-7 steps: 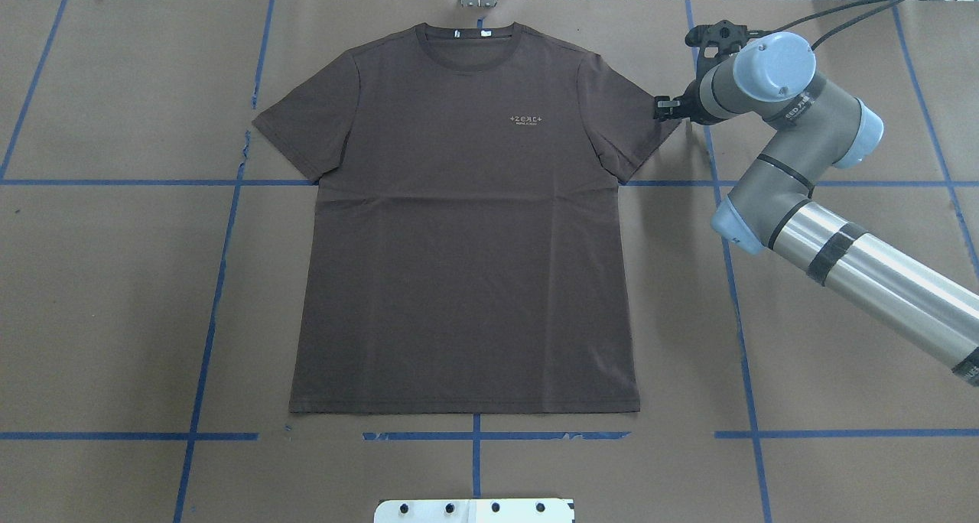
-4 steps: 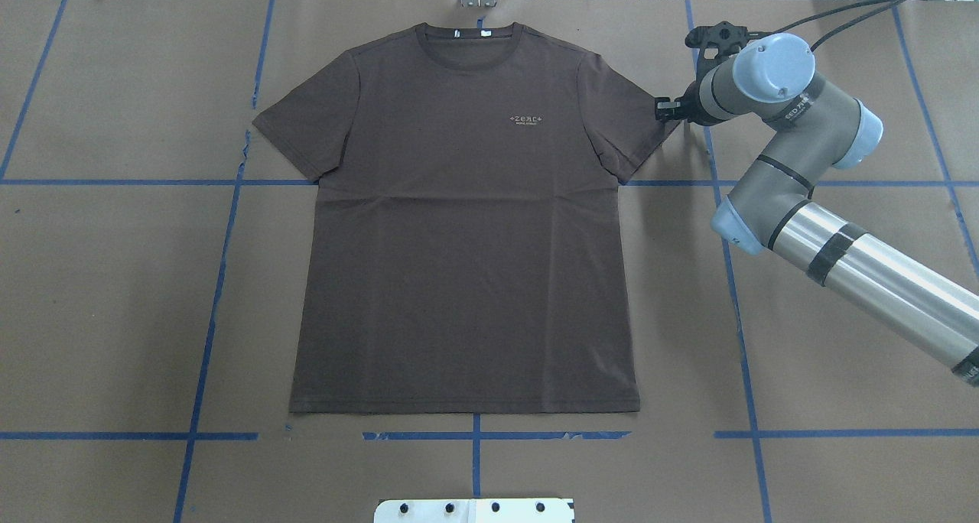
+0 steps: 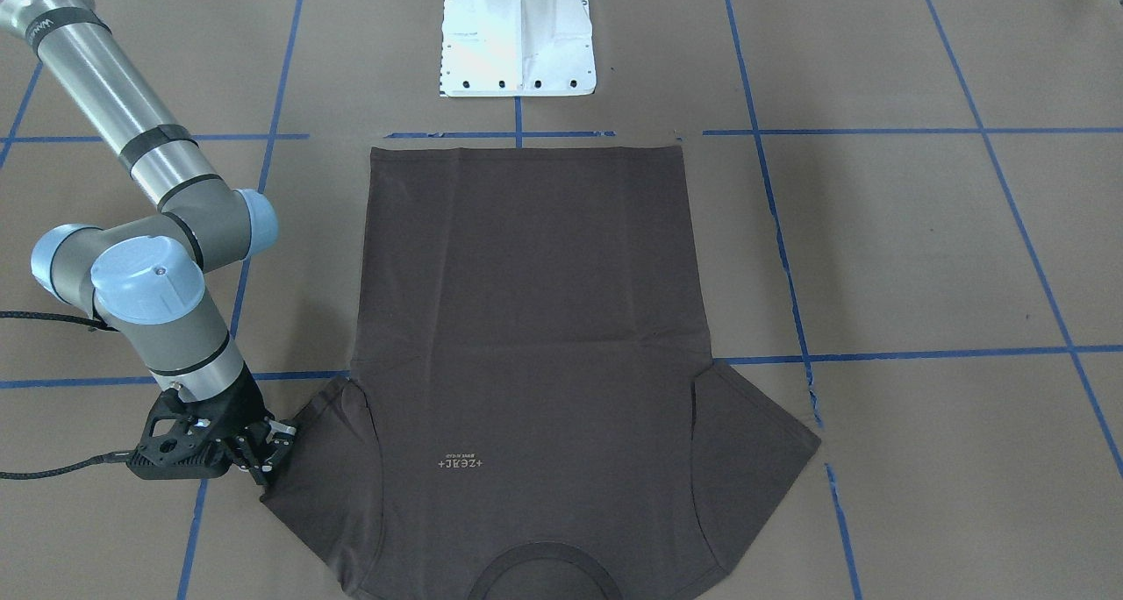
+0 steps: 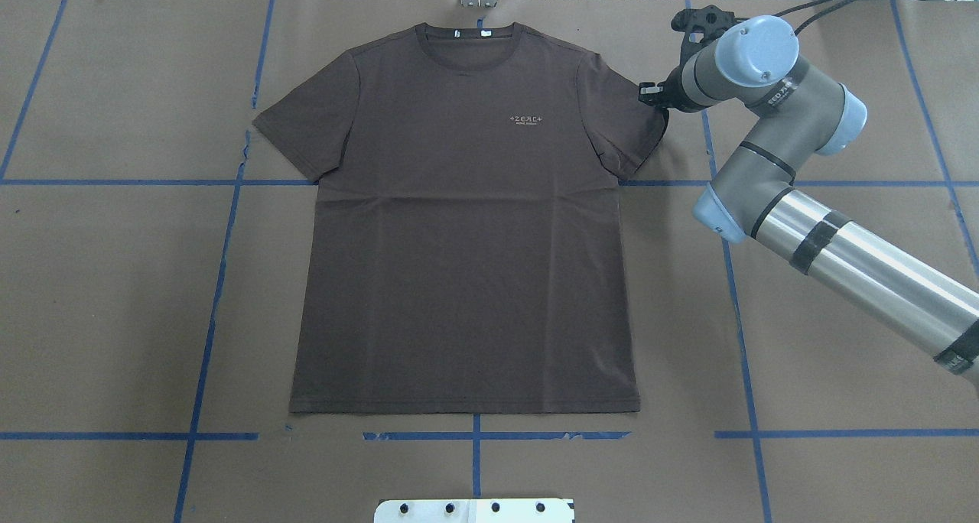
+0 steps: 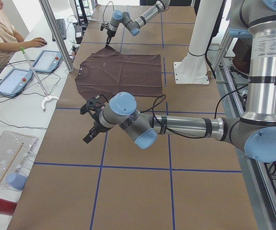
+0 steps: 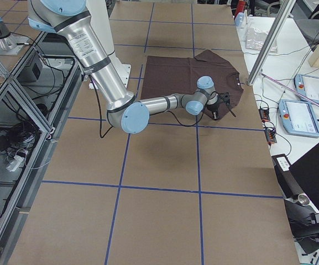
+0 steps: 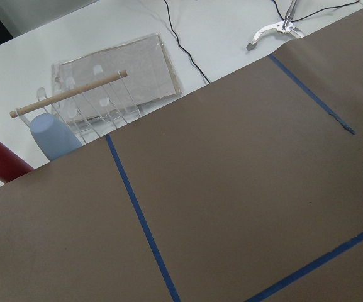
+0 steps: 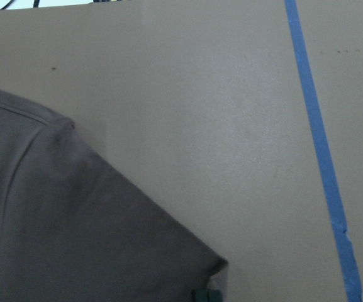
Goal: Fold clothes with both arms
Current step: 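Move the right gripper in toward the sleeve nearest it, then fold the sleeve nearest the right gripper inward onto the shirt body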
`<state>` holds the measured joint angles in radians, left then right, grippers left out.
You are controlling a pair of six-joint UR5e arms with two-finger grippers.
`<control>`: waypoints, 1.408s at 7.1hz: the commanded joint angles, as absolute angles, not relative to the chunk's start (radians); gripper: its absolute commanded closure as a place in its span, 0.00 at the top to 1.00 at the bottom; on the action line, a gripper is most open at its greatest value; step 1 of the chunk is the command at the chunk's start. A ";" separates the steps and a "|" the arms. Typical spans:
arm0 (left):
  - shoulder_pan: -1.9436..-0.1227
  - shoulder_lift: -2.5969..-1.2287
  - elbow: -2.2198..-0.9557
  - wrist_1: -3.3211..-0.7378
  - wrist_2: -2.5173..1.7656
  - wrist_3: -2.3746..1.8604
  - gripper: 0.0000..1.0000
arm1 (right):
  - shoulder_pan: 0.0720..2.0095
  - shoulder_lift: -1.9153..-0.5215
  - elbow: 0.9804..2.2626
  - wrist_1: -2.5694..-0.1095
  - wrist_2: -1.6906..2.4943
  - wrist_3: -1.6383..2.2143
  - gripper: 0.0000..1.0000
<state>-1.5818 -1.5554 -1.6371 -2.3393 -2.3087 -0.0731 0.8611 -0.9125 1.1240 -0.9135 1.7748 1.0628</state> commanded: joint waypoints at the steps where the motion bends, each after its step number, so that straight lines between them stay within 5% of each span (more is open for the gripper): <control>1: -1.582 -1.555 -1.637 -2.339 -2.309 -0.074 1.00 | 0.777 -0.794 1.134 -1.081 1.625 1.190 0.00; 10: -1.583 -1.545 -1.637 -2.353 -2.310 -0.074 1.00 | 0.676 -0.677 1.035 -1.078 1.493 1.333 0.00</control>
<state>-1.5831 -1.5448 -1.6369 -2.3530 -2.3102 -0.0724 0.6752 -0.6818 1.0390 -1.0808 1.5050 1.3035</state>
